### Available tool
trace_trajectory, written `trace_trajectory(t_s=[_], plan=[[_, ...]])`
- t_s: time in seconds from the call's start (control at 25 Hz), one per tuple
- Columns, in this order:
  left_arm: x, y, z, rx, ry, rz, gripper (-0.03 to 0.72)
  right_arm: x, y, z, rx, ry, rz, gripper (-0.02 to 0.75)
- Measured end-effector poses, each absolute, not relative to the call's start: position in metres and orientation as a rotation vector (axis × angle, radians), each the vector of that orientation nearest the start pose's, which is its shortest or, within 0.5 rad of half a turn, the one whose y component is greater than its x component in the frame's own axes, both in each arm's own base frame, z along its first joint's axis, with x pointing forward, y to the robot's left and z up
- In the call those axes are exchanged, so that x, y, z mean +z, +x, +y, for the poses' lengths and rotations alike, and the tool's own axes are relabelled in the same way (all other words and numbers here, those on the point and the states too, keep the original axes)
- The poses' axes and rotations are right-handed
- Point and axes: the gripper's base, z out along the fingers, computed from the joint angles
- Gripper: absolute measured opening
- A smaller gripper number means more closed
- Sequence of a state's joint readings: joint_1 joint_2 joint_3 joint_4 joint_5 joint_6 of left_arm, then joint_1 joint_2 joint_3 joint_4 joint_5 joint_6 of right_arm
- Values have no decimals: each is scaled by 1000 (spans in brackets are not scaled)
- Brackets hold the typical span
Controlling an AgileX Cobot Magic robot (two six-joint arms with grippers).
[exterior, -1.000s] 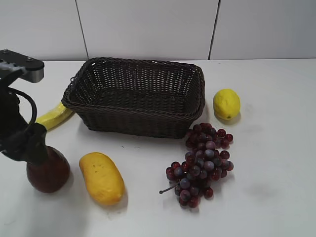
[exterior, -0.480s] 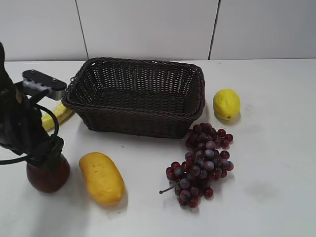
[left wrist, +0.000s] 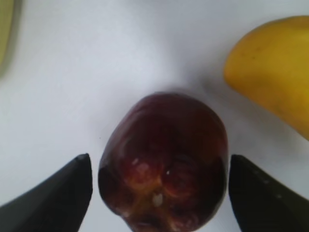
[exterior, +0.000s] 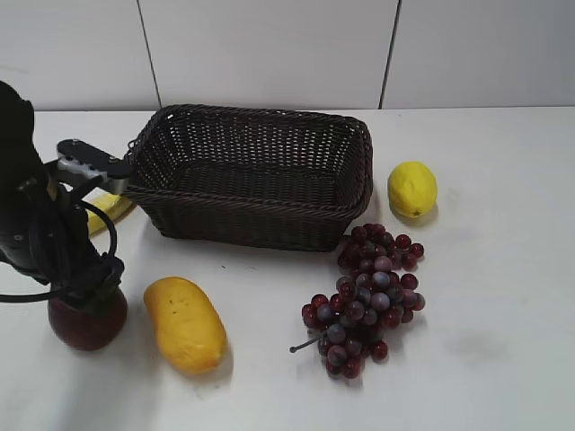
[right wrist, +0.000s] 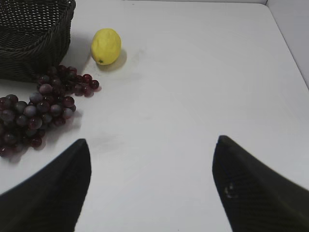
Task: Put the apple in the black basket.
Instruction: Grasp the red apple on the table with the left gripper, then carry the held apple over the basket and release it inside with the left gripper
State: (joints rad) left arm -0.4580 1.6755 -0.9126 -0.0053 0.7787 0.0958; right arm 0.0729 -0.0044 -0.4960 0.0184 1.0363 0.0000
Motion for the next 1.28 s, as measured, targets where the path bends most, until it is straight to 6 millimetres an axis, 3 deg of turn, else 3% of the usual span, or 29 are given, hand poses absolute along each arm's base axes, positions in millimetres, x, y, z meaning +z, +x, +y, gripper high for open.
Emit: trace_trajectory(t_s=[0.36,0.48,0.84,1.12,1.28], plan=[[170,258,-127,-32,825,2913,615,278,-4,1,68,-74,2019,591],[170,258,-127,-31,826,2916,563,278,-4,1,68,-74,2019,591],[171,257,-126,-23,834,2944,563,278,-4,1,68,-74,2019,591],[190,265,-131,-18,839,2962,562,278,-4,1,68,-74,2019,591],[210,271,-134,-22,838,2973,561,278,-4,1,68,-74,2019,591]])
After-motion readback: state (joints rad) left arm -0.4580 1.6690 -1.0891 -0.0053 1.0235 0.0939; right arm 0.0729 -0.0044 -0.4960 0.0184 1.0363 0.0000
